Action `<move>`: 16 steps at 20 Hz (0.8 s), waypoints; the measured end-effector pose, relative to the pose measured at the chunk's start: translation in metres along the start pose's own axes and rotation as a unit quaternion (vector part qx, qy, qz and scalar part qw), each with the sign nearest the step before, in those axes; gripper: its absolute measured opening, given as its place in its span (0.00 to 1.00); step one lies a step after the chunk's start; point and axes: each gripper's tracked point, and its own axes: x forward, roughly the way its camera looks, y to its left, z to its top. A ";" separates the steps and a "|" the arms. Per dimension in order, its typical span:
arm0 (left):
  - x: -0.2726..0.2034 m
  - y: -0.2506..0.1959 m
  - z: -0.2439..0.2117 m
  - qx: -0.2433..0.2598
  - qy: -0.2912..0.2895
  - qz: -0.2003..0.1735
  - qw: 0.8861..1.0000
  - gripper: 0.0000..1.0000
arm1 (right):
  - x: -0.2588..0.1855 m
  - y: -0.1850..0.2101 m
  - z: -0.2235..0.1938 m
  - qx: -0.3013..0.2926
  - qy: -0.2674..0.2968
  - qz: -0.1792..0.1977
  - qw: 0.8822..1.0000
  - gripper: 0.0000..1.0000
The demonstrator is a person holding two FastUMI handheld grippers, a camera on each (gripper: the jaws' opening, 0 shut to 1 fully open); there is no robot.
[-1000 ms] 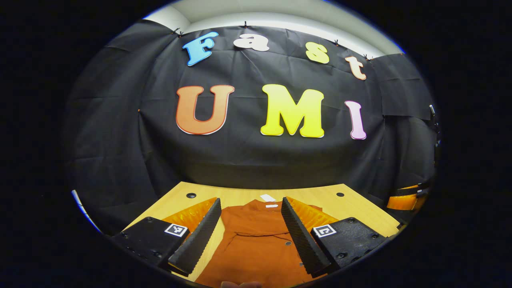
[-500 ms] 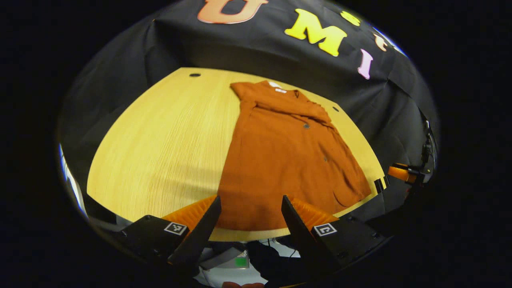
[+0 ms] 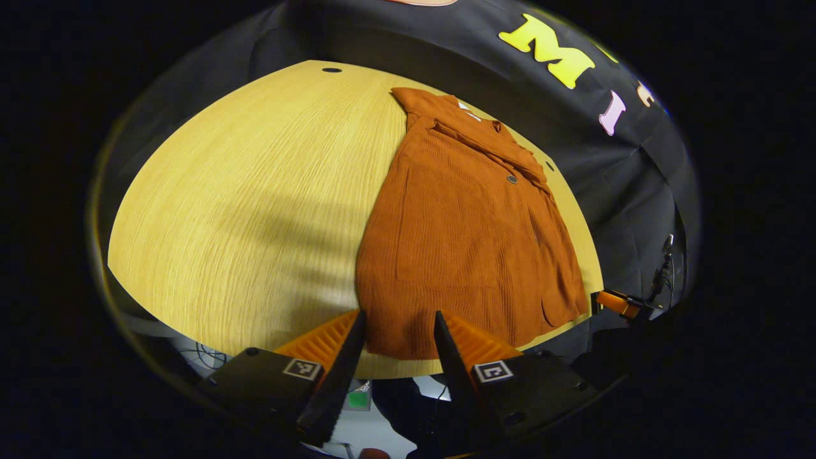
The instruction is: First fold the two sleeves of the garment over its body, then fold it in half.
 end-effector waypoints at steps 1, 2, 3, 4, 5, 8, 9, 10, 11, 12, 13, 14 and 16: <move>0.002 0.001 0.000 -0.012 0.005 0.009 1.000 0.54 | 0.012 0.001 -0.009 -0.003 0.016 -0.005 1.000 0.99; 0.003 0.002 0.000 -0.016 0.006 0.017 1.000 0.42 | 0.018 0.004 -0.014 -0.004 0.027 -0.007 1.000 0.99; 0.004 0.003 -0.001 -0.020 0.006 0.026 0.999 0.25 | 0.025 0.007 -0.018 -0.006 0.040 -0.013 0.999 0.96; 0.005 0.001 -0.001 -0.025 0.006 0.024 0.999 0.20 | 0.026 0.011 -0.020 -0.005 0.045 -0.012 0.999 0.96; 0.005 -0.002 -0.002 -0.028 0.009 0.020 0.999 0.15 | 0.028 0.015 -0.021 -0.007 0.050 -0.010 0.999 0.96; 0.005 -0.013 -0.009 -0.028 0.020 0.006 0.999 0.10 | 0.030 0.040 -0.020 -0.033 0.063 0.004 0.997 0.62; 0.006 -0.014 -0.011 -0.029 0.021 0.005 0.999 0.10 | 0.031 0.042 -0.021 -0.031 0.064 0.005 0.997 0.52; 0.003 -0.015 -0.014 -0.030 0.023 0.003 0.999 0.09 | 0.031 0.043 -0.020 -0.011 0.071 0.014 0.997 0.10; -0.001 -0.017 -0.013 -0.031 0.020 -0.002 0.999 0.08 | 0.029 0.042 -0.019 0.000 0.075 0.017 0.997 0.10; -0.005 -0.018 -0.013 -0.032 0.017 -0.008 0.999 0.08 | 0.022 0.042 -0.014 0.021 0.071 0.025 0.997 0.10; -0.009 -0.018 -0.013 -0.032 0.016 -0.011 0.999 0.08 | 0.016 0.038 -0.008 0.030 0.064 0.025 0.997 0.10; -0.015 -0.019 -0.015 -0.032 0.016 -0.014 0.999 0.08 | 0.012 0.036 -0.003 0.042 0.057 0.027 0.997 0.10; -0.033 -0.027 -0.016 -0.028 0.014 -0.036 0.999 0.08 | -0.007 0.034 0.007 0.064 0.049 0.043 0.996 0.01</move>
